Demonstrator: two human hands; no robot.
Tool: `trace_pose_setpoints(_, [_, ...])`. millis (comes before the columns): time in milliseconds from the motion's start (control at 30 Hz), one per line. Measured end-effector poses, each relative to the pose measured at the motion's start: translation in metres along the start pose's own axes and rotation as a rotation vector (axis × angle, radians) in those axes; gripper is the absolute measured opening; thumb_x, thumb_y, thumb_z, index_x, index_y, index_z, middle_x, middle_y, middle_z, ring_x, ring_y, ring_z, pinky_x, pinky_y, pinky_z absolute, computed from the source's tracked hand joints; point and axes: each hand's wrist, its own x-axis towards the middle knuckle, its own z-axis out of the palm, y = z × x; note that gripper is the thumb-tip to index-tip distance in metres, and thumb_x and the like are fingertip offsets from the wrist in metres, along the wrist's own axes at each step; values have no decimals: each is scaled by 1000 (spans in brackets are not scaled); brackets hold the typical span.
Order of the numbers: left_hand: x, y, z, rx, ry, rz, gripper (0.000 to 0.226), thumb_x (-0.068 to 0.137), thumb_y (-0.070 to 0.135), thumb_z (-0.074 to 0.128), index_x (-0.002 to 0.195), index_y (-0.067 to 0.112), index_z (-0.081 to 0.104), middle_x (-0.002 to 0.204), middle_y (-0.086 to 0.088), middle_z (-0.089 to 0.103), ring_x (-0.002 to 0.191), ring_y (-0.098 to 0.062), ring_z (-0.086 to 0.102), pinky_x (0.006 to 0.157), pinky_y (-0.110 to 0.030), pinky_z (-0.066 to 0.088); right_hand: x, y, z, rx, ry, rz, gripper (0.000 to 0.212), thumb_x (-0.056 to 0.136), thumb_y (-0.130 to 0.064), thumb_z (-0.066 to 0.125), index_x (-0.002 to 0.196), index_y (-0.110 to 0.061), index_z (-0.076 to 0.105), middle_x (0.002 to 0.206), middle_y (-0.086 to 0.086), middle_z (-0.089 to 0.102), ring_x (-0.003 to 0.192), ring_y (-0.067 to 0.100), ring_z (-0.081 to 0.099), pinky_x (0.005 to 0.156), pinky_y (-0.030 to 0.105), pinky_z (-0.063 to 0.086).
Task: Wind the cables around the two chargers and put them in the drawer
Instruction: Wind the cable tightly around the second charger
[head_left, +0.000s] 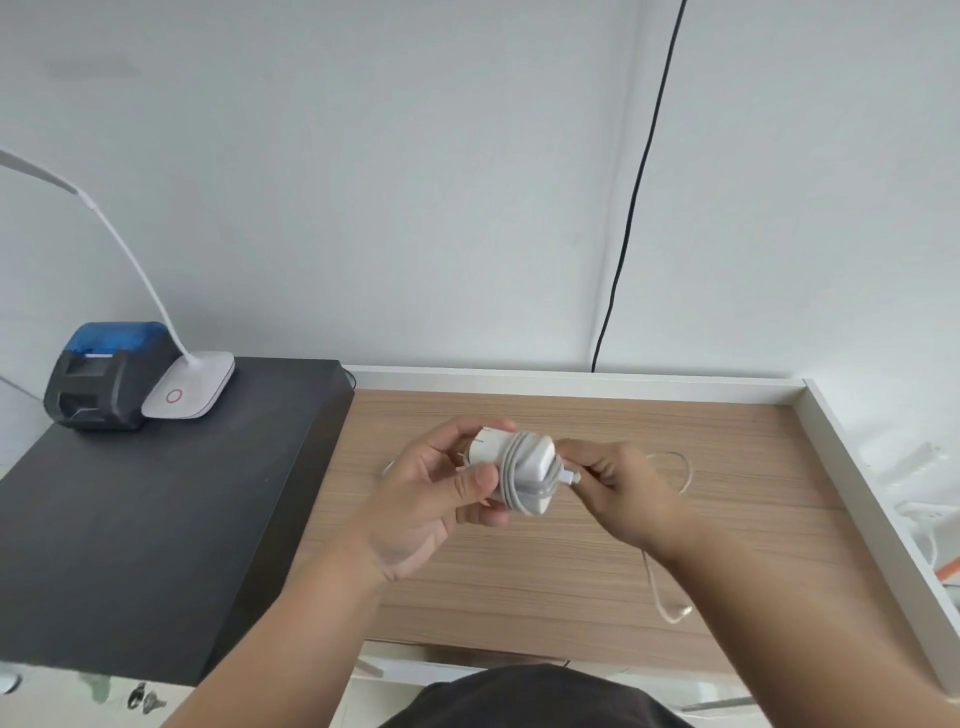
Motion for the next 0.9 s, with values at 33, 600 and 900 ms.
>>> trace_pose_setpoints(33, [3,-1,1,-35,26,19,54,58,30,92,106,19,71,102,-8,67,83,-24,68,60,-28,59,-3,-2,8,1,14,17,24,96,-33,51,97,-24,73,73,-13,70,68,-5,61,64,16,46])
trace_pose_setpoints(600, [26,-42,-10,449,632,86,32,75,15,81,99,32,70,96,-10,64,66,-12,63,67,-39,60,-10,-29,33,-562,-189,45,26,100,-37,35,93,-20,54,72,5,62,69,31,60,59,38,50])
trace_pose_setpoints(900, [21,-29,-10,1006,271,137,38,76,30,80,108,44,63,98,13,60,79,8,53,68,-5,40,10,-33,-14,-737,-292,-92,27,100,-37,39,105,-26,63,84,0,69,78,23,62,48,20,25])
